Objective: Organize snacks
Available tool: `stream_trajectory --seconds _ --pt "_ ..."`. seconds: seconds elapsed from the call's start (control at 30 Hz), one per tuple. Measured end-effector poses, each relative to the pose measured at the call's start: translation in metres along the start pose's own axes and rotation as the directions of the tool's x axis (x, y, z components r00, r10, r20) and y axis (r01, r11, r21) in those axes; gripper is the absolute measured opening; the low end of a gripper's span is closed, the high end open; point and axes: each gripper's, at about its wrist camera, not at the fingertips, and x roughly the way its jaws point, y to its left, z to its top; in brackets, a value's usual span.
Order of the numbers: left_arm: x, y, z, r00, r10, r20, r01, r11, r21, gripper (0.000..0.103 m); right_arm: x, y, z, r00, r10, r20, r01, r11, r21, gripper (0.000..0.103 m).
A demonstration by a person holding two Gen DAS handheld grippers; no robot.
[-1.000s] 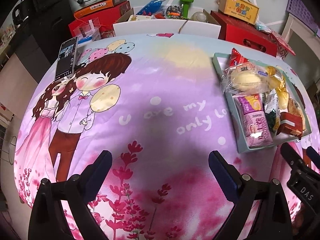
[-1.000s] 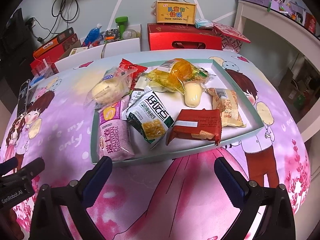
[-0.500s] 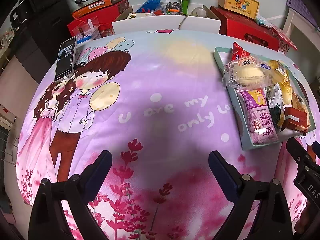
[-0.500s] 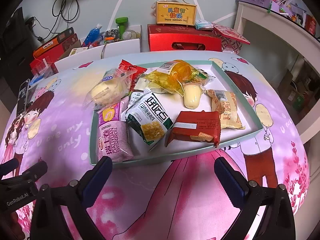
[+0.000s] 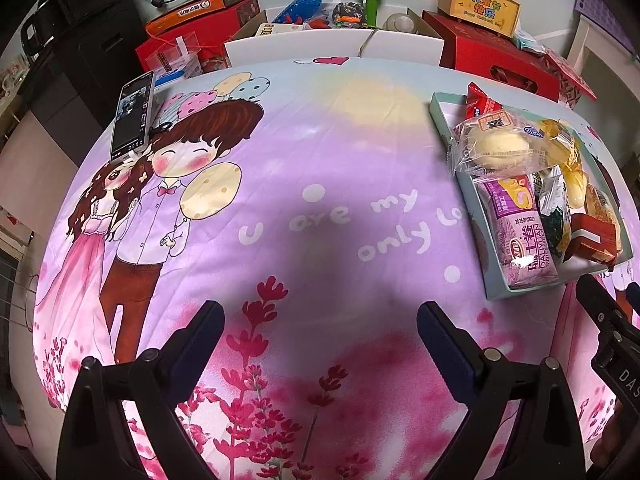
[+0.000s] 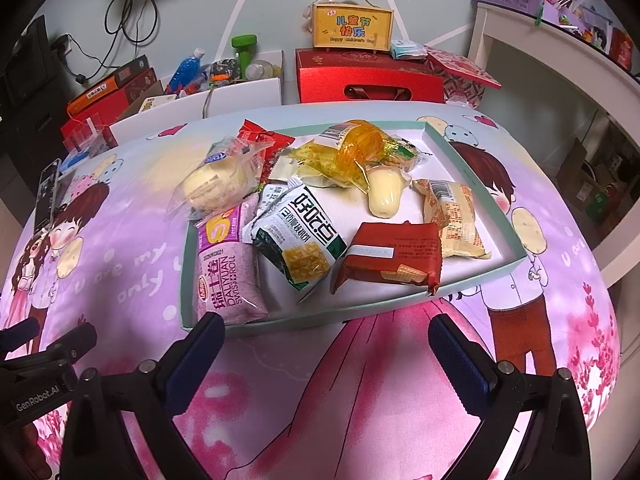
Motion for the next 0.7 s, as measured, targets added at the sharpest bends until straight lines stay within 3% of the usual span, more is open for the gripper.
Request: stream_trajectory --seconds 0.7 --pt "0.0036 0.0001 0.0002 1.000 0.000 -0.020 0.000 1.000 -0.015 0.097 0.0017 0.0015 -0.0007 1.000 0.008 -0.010 -0.008 1.000 -0.004 0.103"
